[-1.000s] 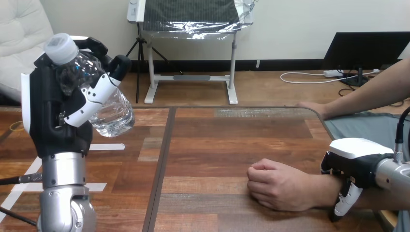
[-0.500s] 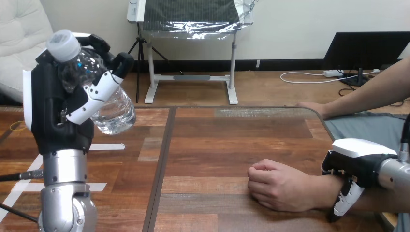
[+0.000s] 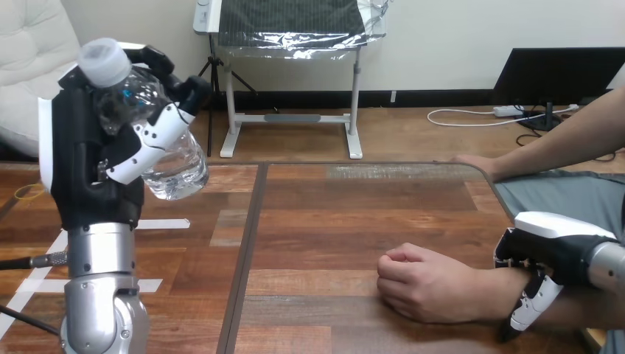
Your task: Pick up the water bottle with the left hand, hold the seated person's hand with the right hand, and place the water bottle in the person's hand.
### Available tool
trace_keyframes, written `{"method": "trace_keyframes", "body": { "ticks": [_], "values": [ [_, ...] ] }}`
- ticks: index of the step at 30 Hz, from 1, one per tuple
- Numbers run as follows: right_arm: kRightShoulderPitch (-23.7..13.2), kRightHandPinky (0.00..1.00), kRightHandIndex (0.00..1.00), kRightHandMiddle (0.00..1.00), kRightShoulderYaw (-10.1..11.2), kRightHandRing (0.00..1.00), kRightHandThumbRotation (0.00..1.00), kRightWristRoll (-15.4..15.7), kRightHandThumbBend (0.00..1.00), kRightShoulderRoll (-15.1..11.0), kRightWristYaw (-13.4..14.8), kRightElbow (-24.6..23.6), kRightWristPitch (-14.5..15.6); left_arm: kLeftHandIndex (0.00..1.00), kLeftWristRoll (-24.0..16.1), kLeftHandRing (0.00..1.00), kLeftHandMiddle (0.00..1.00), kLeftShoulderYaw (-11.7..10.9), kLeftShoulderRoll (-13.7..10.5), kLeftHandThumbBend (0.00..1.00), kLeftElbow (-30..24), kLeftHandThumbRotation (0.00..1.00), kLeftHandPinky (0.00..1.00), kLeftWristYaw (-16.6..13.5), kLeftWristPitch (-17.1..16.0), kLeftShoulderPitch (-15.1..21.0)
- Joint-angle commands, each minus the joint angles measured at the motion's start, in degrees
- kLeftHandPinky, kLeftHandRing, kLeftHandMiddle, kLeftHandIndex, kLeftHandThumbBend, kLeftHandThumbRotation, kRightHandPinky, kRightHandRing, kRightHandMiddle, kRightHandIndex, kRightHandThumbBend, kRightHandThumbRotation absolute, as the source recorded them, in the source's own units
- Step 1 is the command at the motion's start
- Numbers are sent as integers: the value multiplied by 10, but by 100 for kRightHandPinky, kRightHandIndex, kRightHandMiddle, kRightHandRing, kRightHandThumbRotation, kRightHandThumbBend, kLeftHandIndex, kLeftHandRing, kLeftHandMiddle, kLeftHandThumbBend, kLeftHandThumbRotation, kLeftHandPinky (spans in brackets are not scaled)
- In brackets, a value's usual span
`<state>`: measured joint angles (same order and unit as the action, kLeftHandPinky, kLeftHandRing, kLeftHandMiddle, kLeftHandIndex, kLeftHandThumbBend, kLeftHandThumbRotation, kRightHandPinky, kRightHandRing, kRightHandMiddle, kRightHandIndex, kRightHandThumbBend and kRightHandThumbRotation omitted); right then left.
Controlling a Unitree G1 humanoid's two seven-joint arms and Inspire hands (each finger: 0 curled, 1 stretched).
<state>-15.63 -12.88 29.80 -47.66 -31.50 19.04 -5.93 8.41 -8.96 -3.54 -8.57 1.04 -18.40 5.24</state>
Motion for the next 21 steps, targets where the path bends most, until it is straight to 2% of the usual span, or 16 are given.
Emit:
{"method": "trace_keyframes", "body": {
  "ticks": [1, 8, 15, 21],
  "values": [
    [19, 13, 27, 25, 13, 18, 0, -47, 77, 33, 2, -16, -10, 42, -8, 31, 37, 11, 1, 62, 7, 0, 24, 5, -17, 46],
    [17, 12, 27, 24, 33, 17, 0, -59, 74, 24, -6, -43, 3, 42, -12, 31, 37, 15, 6, 63, 15, 0, 24, 4, -15, 46],
    [12, 12, 27, 25, 53, 17, 0, -79, 76, 15, -5, -57, -12, 41, -25, 30, 36, 21, 11, 64, 27, 0, 24, -2, -24, 51],
    [6, 14, 28, 26, 60, 19, 0, -88, 77, 9, -12, -66, -9, 41, -21, 30, 36, 24, 16, 63, 34, 0, 23, 2, -23, 54]
  ]
}}
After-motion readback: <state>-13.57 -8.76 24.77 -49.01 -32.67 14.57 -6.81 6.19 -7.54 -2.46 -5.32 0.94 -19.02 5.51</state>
